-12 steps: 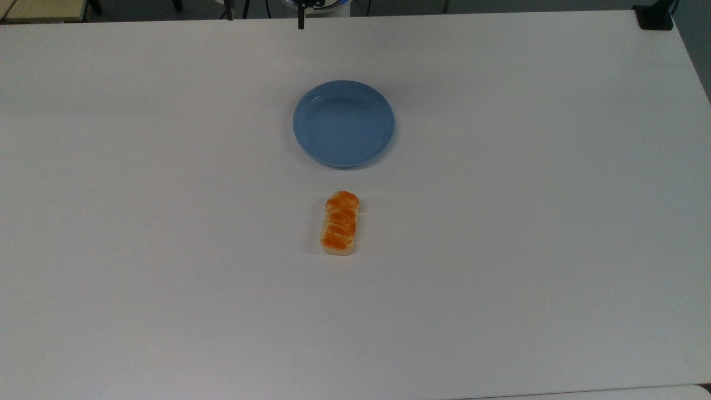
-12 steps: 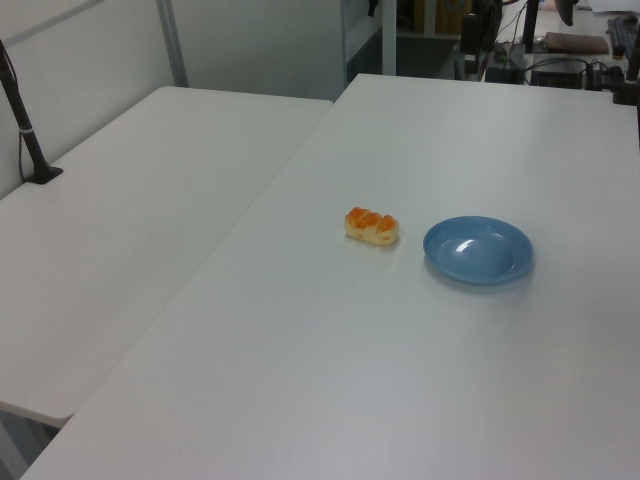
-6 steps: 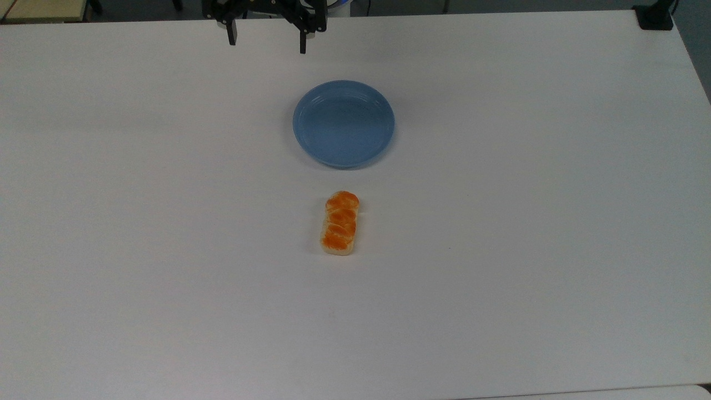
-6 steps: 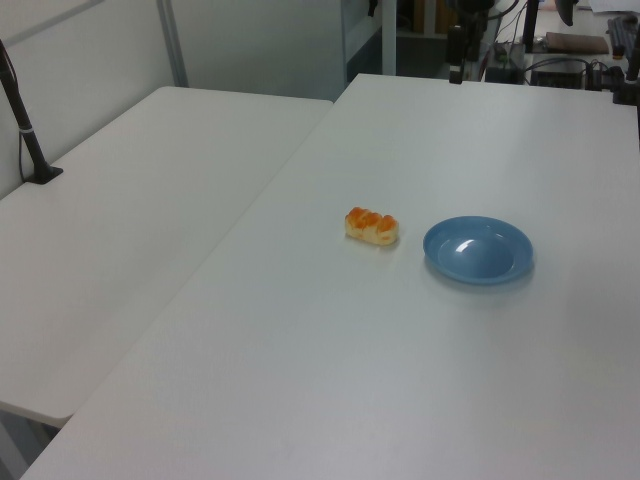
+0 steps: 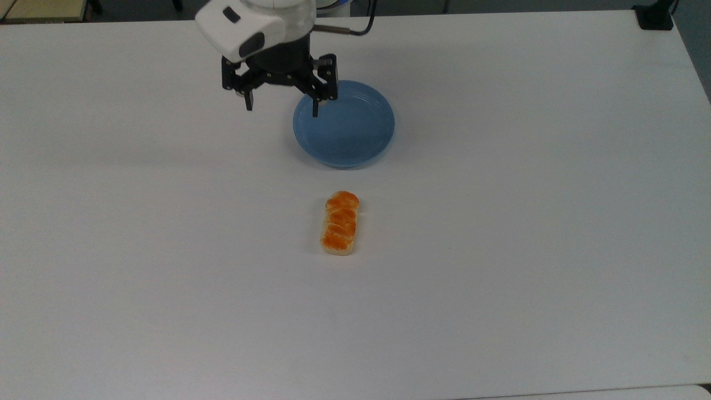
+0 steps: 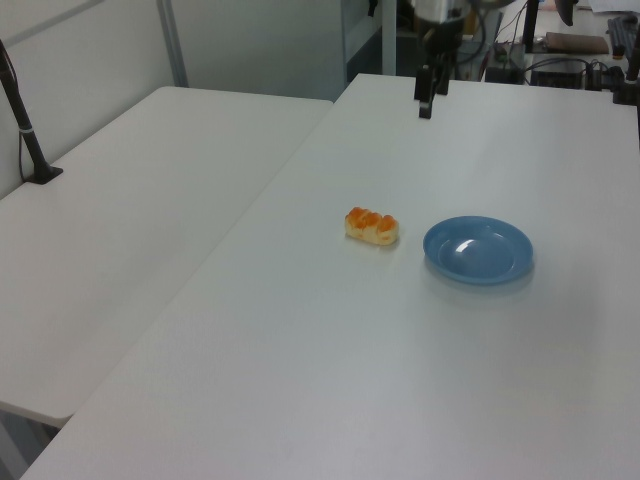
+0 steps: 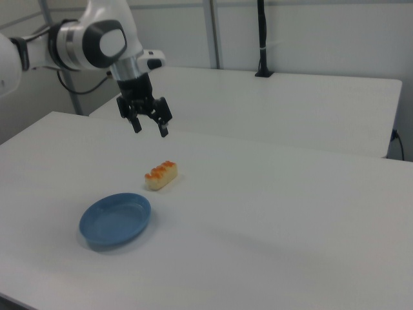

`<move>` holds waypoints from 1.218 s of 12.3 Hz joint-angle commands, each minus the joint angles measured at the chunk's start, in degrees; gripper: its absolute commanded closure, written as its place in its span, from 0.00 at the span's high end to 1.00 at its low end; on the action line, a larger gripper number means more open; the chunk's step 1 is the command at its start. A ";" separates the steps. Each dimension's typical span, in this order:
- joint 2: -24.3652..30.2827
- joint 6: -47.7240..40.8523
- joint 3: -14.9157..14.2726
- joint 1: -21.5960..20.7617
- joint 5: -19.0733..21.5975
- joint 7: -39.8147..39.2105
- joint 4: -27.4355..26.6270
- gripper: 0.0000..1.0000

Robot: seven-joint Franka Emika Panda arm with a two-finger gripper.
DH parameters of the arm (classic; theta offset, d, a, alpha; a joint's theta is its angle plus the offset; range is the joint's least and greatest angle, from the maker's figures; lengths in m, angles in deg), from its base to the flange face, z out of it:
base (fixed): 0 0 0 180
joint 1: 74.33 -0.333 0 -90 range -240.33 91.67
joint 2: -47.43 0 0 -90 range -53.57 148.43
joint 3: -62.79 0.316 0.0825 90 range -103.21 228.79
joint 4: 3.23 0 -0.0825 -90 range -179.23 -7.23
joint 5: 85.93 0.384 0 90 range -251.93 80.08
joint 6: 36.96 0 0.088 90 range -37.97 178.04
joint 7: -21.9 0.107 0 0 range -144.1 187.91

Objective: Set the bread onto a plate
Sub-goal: 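Lower the open gripper over the orange-topped bread roll, then close the gripper on the bread roll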

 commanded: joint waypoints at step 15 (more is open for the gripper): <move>-23.40 23.40 3.76 -1.68 0.05 14.98 3.72 0.69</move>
